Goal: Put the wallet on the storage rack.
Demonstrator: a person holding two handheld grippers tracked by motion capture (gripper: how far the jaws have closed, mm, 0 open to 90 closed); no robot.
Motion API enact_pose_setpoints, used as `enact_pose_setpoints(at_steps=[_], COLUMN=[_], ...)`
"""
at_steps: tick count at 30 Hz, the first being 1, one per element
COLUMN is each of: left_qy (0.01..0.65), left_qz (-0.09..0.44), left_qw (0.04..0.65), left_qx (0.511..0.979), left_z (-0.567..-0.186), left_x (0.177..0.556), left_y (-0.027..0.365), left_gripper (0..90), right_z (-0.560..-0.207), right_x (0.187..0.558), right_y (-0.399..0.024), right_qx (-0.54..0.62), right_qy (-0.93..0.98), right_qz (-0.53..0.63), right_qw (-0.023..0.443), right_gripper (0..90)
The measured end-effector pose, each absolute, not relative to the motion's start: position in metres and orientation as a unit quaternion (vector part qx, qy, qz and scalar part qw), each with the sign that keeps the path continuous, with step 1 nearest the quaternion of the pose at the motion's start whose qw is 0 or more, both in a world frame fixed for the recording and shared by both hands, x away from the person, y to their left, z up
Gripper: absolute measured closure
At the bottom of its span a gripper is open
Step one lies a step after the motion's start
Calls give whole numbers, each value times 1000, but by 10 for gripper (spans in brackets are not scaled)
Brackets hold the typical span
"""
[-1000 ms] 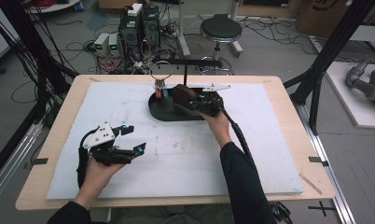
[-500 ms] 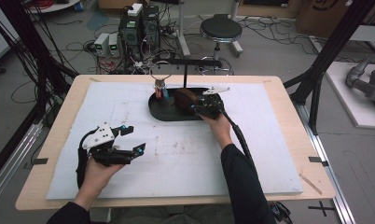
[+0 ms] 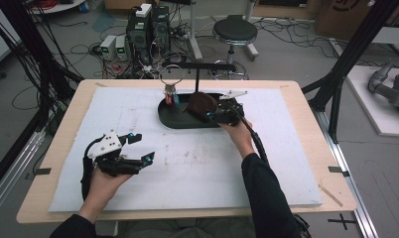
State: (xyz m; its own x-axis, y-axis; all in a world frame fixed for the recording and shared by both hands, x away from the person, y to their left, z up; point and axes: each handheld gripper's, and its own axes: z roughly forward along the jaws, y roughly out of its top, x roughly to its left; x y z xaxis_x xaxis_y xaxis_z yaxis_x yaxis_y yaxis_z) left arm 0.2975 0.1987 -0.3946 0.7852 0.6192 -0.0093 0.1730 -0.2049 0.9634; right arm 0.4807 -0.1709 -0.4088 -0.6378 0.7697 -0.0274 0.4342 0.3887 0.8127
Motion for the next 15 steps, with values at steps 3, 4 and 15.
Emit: enact_pose_setpoints(at_steps=[3, 4, 15], left_qy=[264, 264, 277], left_qz=[195, 196, 202], left_qw=[573, 573, 564], left_qx=[751, 751, 751], left_z=[-394, -394, -398], left_x=[298, 299, 307], left_y=[199, 199, 201], left_gripper=[209, 209, 209], right_z=[-398, -394, -374], right_x=[474, 471, 427], right_y=[-177, -180, -220], right_qx=[365, 363, 337], right_qy=[809, 808, 797], right_qz=[407, 411, 460], right_qw=[215, 215, 197], right_gripper=[343, 343, 324])
